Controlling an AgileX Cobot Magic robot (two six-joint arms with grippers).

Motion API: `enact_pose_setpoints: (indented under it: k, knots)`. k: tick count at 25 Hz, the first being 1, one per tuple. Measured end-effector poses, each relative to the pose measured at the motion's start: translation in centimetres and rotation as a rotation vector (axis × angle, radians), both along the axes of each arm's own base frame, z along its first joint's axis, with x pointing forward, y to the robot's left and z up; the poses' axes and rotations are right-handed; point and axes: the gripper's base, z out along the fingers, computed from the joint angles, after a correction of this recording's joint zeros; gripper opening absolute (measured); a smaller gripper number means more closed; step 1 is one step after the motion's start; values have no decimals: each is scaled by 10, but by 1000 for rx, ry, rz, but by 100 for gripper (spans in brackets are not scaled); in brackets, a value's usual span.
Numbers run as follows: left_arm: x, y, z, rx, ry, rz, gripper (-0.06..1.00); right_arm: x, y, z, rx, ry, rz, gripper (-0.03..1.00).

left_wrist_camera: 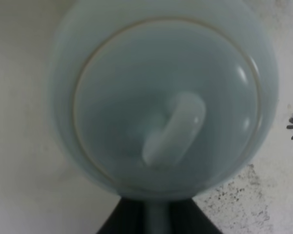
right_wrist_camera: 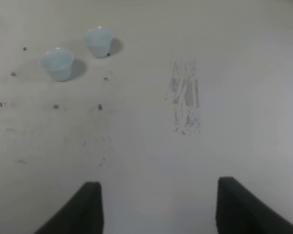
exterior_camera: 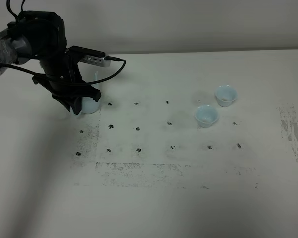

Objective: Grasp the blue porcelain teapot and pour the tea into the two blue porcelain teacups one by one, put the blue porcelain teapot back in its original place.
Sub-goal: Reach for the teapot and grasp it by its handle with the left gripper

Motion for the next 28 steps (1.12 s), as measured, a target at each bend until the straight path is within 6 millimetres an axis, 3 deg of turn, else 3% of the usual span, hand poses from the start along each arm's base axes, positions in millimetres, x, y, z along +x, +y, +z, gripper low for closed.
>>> enact_pose_setpoints:
  k: [14, 22, 28]
  knots:
    - [1, 0, 0, 2, -12, -69, 1, 0, 0, 0, 0, 0, 0, 49]
    - [10, -2, 24, -10, -77, -128, 0, 0, 0, 0, 0, 0, 0, 49]
    - [13, -2, 29, -12, -97, -155, 0, 0, 0, 0, 0, 0, 0, 49]
